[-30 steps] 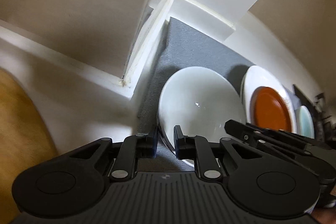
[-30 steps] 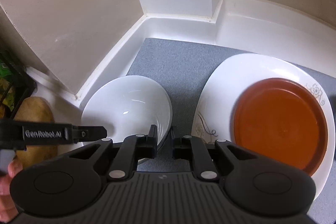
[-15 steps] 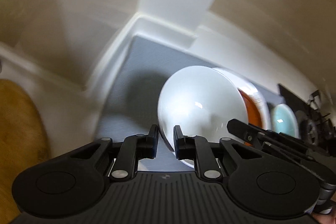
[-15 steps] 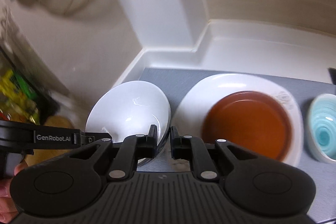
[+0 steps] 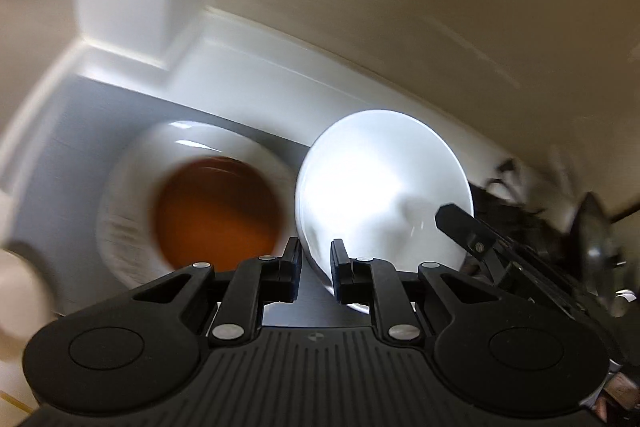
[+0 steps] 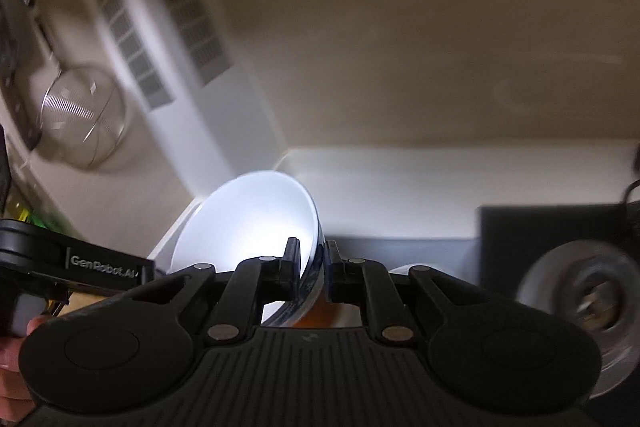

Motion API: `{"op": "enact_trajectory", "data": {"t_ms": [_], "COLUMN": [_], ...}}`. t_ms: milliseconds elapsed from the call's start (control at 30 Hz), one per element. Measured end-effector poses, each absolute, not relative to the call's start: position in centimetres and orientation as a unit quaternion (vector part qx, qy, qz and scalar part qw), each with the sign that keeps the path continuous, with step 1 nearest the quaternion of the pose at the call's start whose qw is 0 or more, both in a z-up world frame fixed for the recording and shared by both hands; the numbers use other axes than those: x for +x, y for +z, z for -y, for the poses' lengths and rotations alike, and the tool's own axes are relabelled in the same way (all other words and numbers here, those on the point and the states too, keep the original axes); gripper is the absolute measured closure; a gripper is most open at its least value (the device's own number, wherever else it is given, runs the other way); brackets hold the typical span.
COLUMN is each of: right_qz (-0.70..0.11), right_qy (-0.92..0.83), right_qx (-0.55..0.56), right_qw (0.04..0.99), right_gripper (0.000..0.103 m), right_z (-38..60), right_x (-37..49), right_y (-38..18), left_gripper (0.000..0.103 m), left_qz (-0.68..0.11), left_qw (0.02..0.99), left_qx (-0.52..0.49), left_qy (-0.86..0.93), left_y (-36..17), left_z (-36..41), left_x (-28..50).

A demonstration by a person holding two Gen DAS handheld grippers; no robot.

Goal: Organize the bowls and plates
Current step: 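Lift the white bowl with both tools and set it onto the other bowl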

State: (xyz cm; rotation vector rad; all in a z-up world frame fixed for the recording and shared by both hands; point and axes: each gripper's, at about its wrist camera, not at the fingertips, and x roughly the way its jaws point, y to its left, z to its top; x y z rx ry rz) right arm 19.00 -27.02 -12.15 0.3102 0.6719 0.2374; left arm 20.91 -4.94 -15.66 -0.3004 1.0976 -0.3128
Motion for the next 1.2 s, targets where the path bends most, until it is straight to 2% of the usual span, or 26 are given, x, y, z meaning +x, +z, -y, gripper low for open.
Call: {"op": "enact_trajectory", "data": {"t_ms": [200, 567, 700, 1200], "right_qz": [-0.326, -0.389, -0.400, -0.412], "right_qy": [0.128, 0.121, 0.120, 0.118], "right_qx": [0.139, 0.142, 0.143, 0.071], "right_qw": [0.926, 0.902, 0.897, 0.901], "right_gripper": [0.091, 0.092, 0.092, 0.093], "right_z": [31.0, 32.6, 32.9, 32.0], "right_x": [19.8, 21.9, 22.2, 22.6], "right_y": [-12.8, -21.1, -22.7, -24.8], "left_gripper": [0.087, 0.086, 0.086, 0.087], "left_qz": [-0.524, -0.597, -0.625, -0.630], "left_qw": [0.833, 0.794, 0.772, 0.772], "left_qx": [-0.118, -0.072, -0.087, -0.057], "left_qy": [-0.135, -0.092, -0.080, -0.066], "left_y": [-16.2, -23.1, -24.9, -26.4], "left_z": [9.7, 13.3, 13.6, 14.8], "left_x": [21.6, 24.9, 25.5, 26.2]}}
